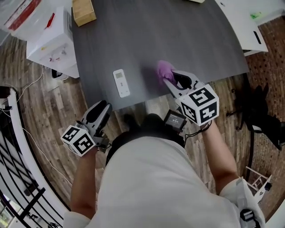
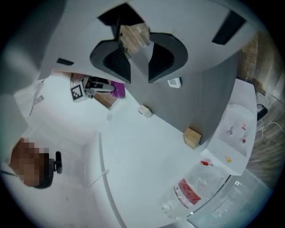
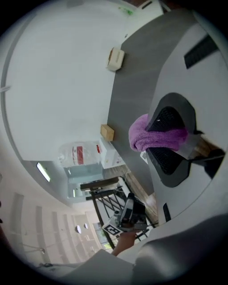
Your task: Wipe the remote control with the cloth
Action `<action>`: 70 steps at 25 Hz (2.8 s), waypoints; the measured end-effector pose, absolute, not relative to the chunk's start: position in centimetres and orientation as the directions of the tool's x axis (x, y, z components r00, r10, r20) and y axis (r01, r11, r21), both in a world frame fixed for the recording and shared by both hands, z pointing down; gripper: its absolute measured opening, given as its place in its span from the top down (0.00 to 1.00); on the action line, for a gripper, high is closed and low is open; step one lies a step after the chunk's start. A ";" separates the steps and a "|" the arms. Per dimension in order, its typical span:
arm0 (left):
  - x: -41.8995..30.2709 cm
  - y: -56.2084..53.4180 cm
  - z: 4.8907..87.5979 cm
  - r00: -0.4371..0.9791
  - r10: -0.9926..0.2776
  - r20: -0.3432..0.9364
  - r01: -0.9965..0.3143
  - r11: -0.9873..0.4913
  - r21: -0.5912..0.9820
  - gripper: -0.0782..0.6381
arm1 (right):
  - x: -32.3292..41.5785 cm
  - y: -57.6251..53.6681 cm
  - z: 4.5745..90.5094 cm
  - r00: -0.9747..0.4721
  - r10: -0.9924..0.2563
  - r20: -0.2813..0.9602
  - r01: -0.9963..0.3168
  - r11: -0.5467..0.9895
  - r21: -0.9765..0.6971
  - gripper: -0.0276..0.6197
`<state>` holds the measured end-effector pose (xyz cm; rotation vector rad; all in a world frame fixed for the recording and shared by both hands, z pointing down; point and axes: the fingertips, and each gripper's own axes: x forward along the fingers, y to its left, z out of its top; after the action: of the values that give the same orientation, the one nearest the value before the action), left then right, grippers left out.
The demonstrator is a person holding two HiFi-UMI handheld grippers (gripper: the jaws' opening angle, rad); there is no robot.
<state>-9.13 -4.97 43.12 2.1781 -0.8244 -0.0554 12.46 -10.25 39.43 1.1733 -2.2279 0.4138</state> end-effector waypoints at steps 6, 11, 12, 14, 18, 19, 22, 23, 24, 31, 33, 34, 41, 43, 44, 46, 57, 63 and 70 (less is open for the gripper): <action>-9.6 -1.6 38.3 0.731 -0.680 0.067 -0.493 -0.457 0.740 0.72 | 13.8 -5.4 37.6 -0.546 -0.662 0.513 -0.836 0.468 -0.286 0.80; -6.4 3.9 35.3 0.711 -0.703 -0.030 -0.429 -0.467 0.773 0.72 | 16.1 0.0 34.9 -0.600 -0.678 0.425 -0.798 0.469 -0.379 0.80; -5.5 5.2 34.6 0.706 -0.707 -0.047 -0.420 -0.471 0.776 0.72 | 16.9 1.2 34.5 -0.606 -0.681 0.411 -0.792 0.468 -0.392 0.80; -3.7 7.9 33.3 0.696 -0.714 -0.071 -0.410 -0.478 0.777 0.72 | 18.4 3.5 33.9 -0.613 -0.688 0.388 -0.782 0.459 -0.422 0.80; -0.5 13.5 31.9 0.677 -0.731 -0.085 -0.429 -0.485 0.762 0.72 | 21.5 8.5 33.4 -0.627 -0.704 0.335 -0.755 0.441 -0.486 0.80; 0.2 15.5 31.7 0.670 -0.737 -0.086 -0.438 -0.487 0.756 0.72 | 22.2 10.3 33.5 -0.633 -0.704 0.323 -0.747 0.444 -0.496 0.80; 1.5 21.3 31.5 0.648 -0.757 -0.087 -0.462 -0.482 0.745 0.72 | 23.8 15.6 33.7 -0.649 -0.697 0.305 -0.729 0.456 -0.510 0.80; 1.5 22.3 31.5 0.641 -0.763 -0.085 -0.467 -0.476 0.746 0.72 | 24.0 16.3 33.7 -0.652 -0.695 0.303 -0.726 0.458 -0.513 0.80; 1.4 22.8 31.4 0.635 -0.768 -0.084 -0.469 -0.469 0.749 0.72 | 24.1 16.5 33.5 -0.654 -0.695 0.301 -0.725 0.459 -0.514 0.80; 0.6 24.5 29.2 0.648 -0.754 -0.111 -0.433 -0.484 0.760 0.76 | 22.3 17.3 28.9 -0.658 -0.714 0.238 -0.724 0.514 -0.460 0.80; 0.3 24.5 28.4 0.656 -0.744 -0.130 -0.424 -0.505 0.752 0.76 | 21.4 17.6 27.5 -0.667 -0.715 0.210 -0.716 0.538 -0.445 0.80; 0.0 24.4 28.0 0.660 -0.738 -0.139 -0.419 -0.515 0.748 0.76 | 20.9 17.6 26.8 -0.671 -0.714 0.197 -0.712 0.547 -0.441 0.80; -2.4 25.2 26.7 0.704 -0.696 -0.140 -0.404 -0.555 0.728 0.77 | 17.6 19.3 23.9 -0.660 -0.728 0.183 -0.730 0.565 -0.384 0.80; -3.4 26.0 26.9 0.706 -0.697 -0.126 -0.411 -0.548 0.729 0.78 | 16.5 20.2 24.1 -0.657 -0.726 0.204 -0.739 0.566 -0.365 0.80; -3.8 26.4 27.1 0.708 -0.696 -0.120 -0.412 -0.545 0.730 0.78 | 16.0 20.6 24.4 -0.655 -0.725 0.214 -0.742 0.563 -0.364 0.80; -4.4 26.9 27.3 0.712 -0.693 -0.113 -0.410 -0.542 0.734 0.78 | 15.2 21.0 24.9 -0.648 -0.726 0.230 -0.747 0.548 -0.375 0.80; -5.1 28.7 27.9 0.742 -0.661 -0.116 -0.380 -0.555 0.740 0.81 | 14.3 22.6 25.4 -0.596 -0.757 0.267 -0.794 0.506 -0.338 0.80; -4.8 29.0 28.1 0.747 -0.653 -0.122 -0.367 -0.559 0.744 0.83 | 14.7 23.1 24.8 -0.578 -0.774 0.257 -0.807 0.497 -0.318 0.81; -4.2 29.2 28.0 0.747 -0.651 -0.132 -0.353 -0.557 0.752 0.83 | 15.7 23.3 24.9 -0.568 -0.780 0.263 -0.811 0.477 -0.338 0.81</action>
<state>-4.22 29.18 27.99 2.2048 -0.7505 -0.5188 15.65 23.28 24.91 1.4223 -2.6363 0.6644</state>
